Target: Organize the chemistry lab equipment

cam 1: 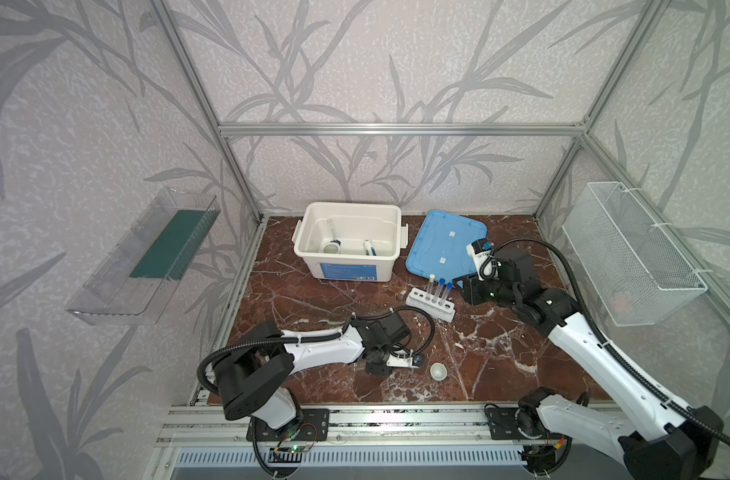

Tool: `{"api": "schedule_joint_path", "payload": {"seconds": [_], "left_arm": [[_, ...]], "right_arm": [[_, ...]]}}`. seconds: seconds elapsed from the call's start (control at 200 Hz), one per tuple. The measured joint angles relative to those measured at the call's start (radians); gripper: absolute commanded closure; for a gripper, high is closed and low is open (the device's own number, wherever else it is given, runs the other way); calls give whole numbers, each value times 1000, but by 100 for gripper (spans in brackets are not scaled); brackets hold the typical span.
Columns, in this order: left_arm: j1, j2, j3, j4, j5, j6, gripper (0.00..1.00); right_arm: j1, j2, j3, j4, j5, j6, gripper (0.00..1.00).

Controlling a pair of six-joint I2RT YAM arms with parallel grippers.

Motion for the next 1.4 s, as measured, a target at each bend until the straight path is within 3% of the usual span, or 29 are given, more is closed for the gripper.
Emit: {"api": "schedule_joint_path", "payload": {"seconds": [0.415, 0.82, 1.12, 1.4], "left_arm": [[6, -73, -14, 0, 11, -70, 89], [37, -273, -9, 1, -6, -178, 89], [155, -377, 124, -35, 8, -263, 87], [307, -381, 274, -57, 18, -342, 86]], "right_arm": [[-1, -3, -5, 5, 0, 11, 56], [-1, -3, -11, 17, -1, 22, 57], [-1, 3, -12, 31, -14, 27, 57], [-2, 18, -16, 60, -35, 43, 57]]}}
